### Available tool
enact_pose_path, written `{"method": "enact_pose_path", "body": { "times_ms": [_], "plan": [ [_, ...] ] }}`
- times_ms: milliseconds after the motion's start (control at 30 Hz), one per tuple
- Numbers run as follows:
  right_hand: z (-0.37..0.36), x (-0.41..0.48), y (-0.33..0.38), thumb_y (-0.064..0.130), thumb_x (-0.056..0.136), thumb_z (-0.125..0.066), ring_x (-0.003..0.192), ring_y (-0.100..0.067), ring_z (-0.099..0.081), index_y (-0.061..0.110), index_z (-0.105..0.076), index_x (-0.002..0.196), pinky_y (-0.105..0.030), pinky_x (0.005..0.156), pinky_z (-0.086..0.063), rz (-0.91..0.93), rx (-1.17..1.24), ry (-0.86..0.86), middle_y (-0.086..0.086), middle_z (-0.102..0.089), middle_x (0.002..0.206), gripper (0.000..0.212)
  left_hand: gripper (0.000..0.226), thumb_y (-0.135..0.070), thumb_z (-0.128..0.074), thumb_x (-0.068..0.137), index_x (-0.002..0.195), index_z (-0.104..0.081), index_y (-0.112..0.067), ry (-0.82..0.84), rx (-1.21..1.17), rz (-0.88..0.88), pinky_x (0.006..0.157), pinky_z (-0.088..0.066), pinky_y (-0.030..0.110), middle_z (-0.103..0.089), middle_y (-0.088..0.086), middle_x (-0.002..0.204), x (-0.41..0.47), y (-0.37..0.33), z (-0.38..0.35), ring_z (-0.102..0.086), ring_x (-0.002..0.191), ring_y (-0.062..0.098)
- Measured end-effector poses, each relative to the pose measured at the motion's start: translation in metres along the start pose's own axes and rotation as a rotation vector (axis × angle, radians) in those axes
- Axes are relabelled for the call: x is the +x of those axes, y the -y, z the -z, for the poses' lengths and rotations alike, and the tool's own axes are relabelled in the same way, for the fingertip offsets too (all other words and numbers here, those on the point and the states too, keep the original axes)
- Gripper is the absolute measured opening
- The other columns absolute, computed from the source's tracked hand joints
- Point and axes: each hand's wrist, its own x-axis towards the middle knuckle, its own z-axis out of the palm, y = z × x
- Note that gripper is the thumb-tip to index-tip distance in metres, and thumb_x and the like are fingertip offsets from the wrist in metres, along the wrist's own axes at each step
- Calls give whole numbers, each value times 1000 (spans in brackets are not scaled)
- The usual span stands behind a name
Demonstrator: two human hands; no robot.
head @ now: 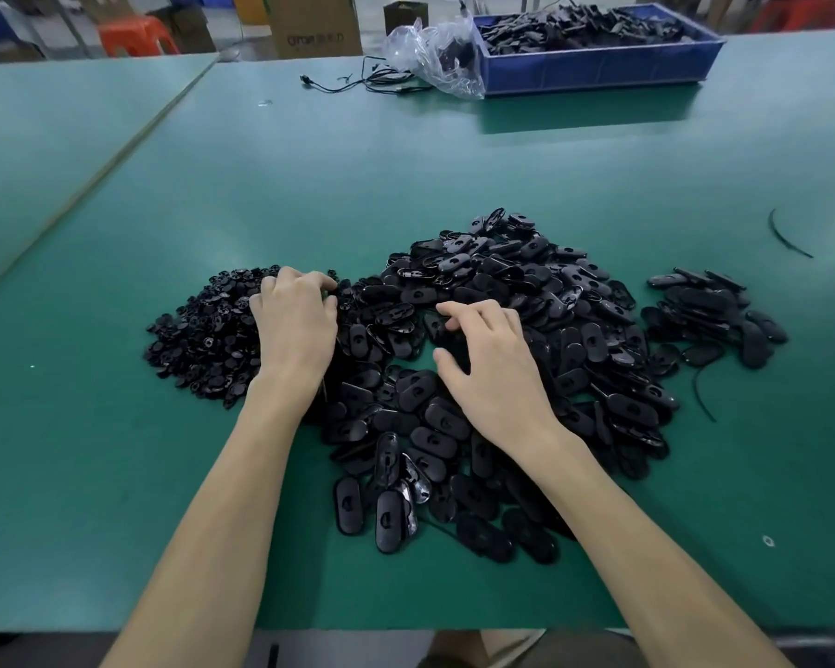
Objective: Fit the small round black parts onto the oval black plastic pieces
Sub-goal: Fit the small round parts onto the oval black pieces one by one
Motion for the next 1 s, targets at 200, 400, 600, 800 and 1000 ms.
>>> {"method": "enact_pose_path", "body": {
  "times_ms": [200,400,600,800,1000],
  "plan": [
    [0,0,1,24,103,-63,128,-17,-40,17,-56,147,-32,113,-38,2,-38,16,1,-51,128,45,21,-18,-59,104,120,-72,-16,-36,17,15,106,-33,46,-65,12,121,-1,-2,-1,-50,122,35],
    [1,-1,1,21,103,-64,126,-17,-42,16,-64,136,-31,111,-39,4,-36,12,1,-54,126,34,15,-22,-60,103,113,-71,-19,-40,18,53,101,-30,45,-66,8,117,-1,-1,-1,-53,118,31],
    [1,0,1,11,104,-59,123,-16,-46,13,-66,132,-30,109,-41,-11,57,-51,0,-61,121,29,13,-20,-61,102,108,-73,-21,-95,4,40,98,-27,45,-68,4,112,-2,1,0,-55,113,28],
    [2,1,1,6,104,-58,119,-11,-49,12,-66,129,-11,101,-37,-50,183,-106,4,-64,116,27,20,-21,-55,106,118,-72,-20,-161,-83,40,101,-25,44,-63,8,117,-4,2,2,-49,117,28],
    [3,1,0,3,104,-58,119,-6,-56,16,-71,121,-10,99,-42,-81,300,-153,12,-65,112,25,15,-18,-60,105,112,-73,-16,-181,-376,-84,102,-43,43,-56,2,105,-14,-16,4,-53,107,25]
  ]
}}
